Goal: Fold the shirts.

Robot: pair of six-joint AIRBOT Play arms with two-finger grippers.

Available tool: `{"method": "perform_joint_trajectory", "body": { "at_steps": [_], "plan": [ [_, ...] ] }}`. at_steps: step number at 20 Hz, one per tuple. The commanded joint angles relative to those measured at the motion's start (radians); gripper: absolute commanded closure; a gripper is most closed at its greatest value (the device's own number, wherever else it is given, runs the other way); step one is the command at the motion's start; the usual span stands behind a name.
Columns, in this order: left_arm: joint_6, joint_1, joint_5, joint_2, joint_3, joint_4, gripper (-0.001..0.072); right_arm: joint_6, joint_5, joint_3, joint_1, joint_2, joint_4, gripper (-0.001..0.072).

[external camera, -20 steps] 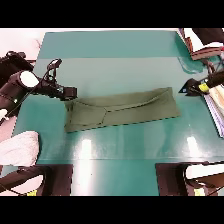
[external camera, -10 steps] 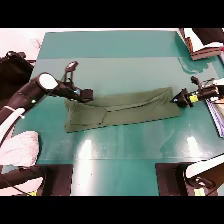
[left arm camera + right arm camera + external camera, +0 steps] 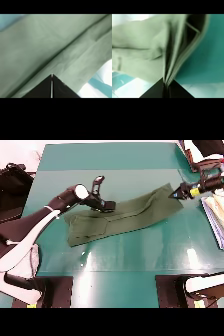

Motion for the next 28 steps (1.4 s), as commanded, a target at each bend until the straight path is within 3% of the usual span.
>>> {"method": "perform_joint_trajectory", "body": {
  "at_steps": [1, 6, 9, 14, 20, 25, 26, 27, 28],
  "plan": [
    [-0.001, -0.052, -0.004, -0.120, 0.102, -0.011, 0.0680, 0.086, -0.003, 0.091, 0.105, 0.111, 0.004, 0.0693],
    [-0.002, -0.078, -0.003, -0.187, 0.143, -0.022, 0.0680, 0.164, -0.019, 0.195, 0.269, 0.154, 0.025, 0.0693],
    [-0.002, -0.077, 0.000, -0.189, 0.145, -0.019, 0.0680, 0.168, -0.028, 0.227, 0.332, 0.154, 0.135, 0.0693],
    [-0.001, -0.051, -0.018, -0.163, 0.148, -0.015, 0.0680, 0.178, -0.045, 0.235, 0.417, 0.154, 0.161, 0.0693],
    [-0.001, 0.162, -0.151, 0.086, 0.148, 0.175, 0.0680, 0.188, -0.124, 0.235, 0.554, 0.142, 0.161, 0.0693],
    [0.007, 0.391, -0.200, 0.377, 0.148, 0.312, 0.0679, 0.184, -0.345, 0.235, 0.890, 0.021, 0.162, 0.0686],
    [0.007, 0.424, -0.201, 0.423, 0.148, 0.333, 0.0679, 0.161, -0.397, 0.235, 0.956, -0.014, 0.163, 0.0593],
    [0.008, 0.451, -0.205, 0.461, 0.148, 0.338, 0.0679, 0.147, -0.438, 0.236, 1.010, -0.050, 0.161, 0.0341],
    [0.008, 0.468, -0.209, 0.488, 0.148, 0.338, 0.0679, 0.147, -0.447, 0.236, 1.042, -0.080, 0.163, 0.0219]
  ]
}}
